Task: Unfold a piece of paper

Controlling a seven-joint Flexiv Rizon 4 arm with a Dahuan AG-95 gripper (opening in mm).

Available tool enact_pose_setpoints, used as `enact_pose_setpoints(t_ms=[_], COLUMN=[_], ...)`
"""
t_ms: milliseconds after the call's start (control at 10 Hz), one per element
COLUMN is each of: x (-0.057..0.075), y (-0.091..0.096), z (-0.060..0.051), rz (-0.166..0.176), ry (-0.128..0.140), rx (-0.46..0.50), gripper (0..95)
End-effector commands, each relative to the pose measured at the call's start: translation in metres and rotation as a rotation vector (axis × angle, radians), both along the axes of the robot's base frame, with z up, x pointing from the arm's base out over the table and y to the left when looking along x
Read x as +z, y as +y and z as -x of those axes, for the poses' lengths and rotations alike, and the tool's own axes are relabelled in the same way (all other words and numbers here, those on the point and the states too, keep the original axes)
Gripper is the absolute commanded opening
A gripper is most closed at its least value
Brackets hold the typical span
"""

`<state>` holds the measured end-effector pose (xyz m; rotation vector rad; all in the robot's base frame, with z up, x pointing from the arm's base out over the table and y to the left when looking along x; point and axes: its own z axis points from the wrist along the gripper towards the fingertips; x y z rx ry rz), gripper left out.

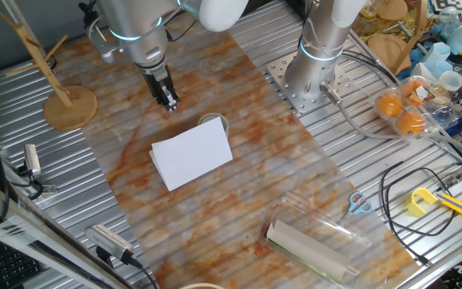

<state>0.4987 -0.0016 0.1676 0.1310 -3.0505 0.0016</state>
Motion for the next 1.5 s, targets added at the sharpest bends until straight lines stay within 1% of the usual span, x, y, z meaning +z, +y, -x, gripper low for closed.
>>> enact_pose_setpoints(t_ms=[100, 1000, 1500], x=[-0.0003, -0.0007, -0.0047], y=[0.0002, 0.0009, 0.0020], z=[-0.0016, -0.0019, -0.0040], rz=[0.000, 0.002, -0.004], ry=[0.002, 0.001, 0.000], rx=[0.001, -0.004, -0.003], gripper=[0.0, 0.0, 0.0])
